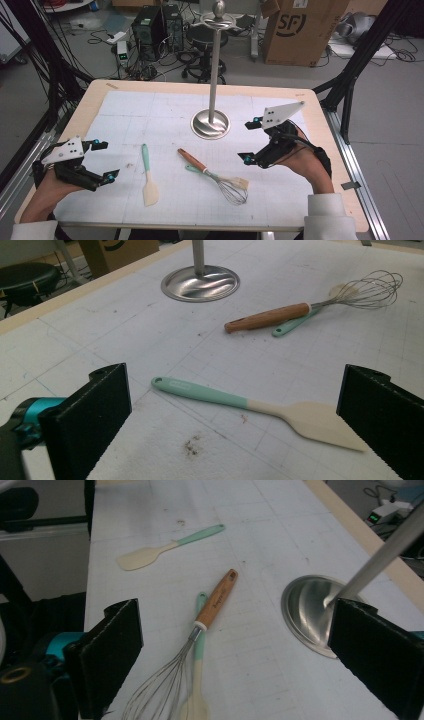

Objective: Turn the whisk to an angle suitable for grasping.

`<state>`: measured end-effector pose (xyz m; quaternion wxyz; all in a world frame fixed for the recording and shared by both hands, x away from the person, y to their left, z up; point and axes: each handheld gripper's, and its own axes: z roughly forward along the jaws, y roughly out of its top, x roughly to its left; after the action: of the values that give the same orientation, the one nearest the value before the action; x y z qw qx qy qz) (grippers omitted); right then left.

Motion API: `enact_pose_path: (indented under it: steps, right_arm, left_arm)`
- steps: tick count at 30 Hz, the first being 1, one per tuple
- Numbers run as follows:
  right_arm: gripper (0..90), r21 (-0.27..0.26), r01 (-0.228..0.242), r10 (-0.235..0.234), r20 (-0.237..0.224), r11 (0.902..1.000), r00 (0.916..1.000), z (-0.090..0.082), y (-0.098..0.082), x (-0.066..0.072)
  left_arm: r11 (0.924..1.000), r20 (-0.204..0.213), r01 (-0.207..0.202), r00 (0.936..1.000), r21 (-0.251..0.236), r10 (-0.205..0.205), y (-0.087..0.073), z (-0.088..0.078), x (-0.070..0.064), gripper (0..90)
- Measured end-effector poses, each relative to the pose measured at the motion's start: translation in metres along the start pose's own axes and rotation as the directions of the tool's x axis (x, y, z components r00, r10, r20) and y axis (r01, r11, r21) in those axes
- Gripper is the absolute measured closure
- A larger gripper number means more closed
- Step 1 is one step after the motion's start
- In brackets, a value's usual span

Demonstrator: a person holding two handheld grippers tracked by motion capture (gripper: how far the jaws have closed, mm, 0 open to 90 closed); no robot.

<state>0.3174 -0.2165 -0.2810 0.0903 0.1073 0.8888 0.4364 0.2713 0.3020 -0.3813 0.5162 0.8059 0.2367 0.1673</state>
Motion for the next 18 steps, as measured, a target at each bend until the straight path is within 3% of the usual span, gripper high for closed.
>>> enact_pose_path:
  steps: [1, 5, 9, 12, 13, 15, 18]
  right_arm:
    - [15.9, 0.010, 0.010, -0.010, -0.013, 0.9999, 0.9999, 0.003, 0.002, -0.001]
    - [18.2, 0.036, 0.023, -0.022, -0.038, 0.9991, 0.9990, 0.014, 0.007, -0.002]
    - [25.5, 0.075, 0.038, -0.031, -0.094, 0.9965, 0.9951, 0.030, 0.009, -0.002]
    - [38.4, 0.114, 0.072, -0.057, -0.133, 0.9908, 0.9894, 0.045, 0.012, 0.001]
    - [38.4, 0.114, 0.072, -0.057, -0.133, 0.9908, 0.9894, 0.045, 0.012, 0.001]
    - [48.9, 0.145, 0.098, -0.072, -0.178, 0.9845, 0.9815, 0.057, 0.014, 0.004]
    - [56.4, 0.173, 0.105, -0.072, -0.185, 0.9793, 0.9801, 0.064, 0.016, 0.005]
  left_arm:
    - [1.0000, 0.001, 0.000, 1.0000, -0.001, 0.000, 0.000, 0.000, 0.000, 1.6]
    - [1.0000, 0.003, 0.000, 1.0000, 0.004, 0.000, 0.000, 0.000, 0.000, 1.6]
    - [1.0000, 0.008, -0.003, 1.0000, 0.003, 0.003, 0.000, 0.001, -0.001, 1.7]
    - [1.0000, 0.009, -0.003, 1.0000, 0.007, 0.003, 0.000, 0.002, -0.001, 1.6]
    - [1.0000, 0.009, -0.005, 0.9999, 0.008, 0.005, 0.000, 0.002, -0.001, 1.6]
    - [1.0000, 0.012, -0.003, 0.9999, 0.007, 0.003, -0.001, 0.002, -0.001, 1.6]
    - [0.9999, 0.016, -0.002, 0.9999, 0.013, 0.001, -0.002, 0.004, -0.001, 1.6]
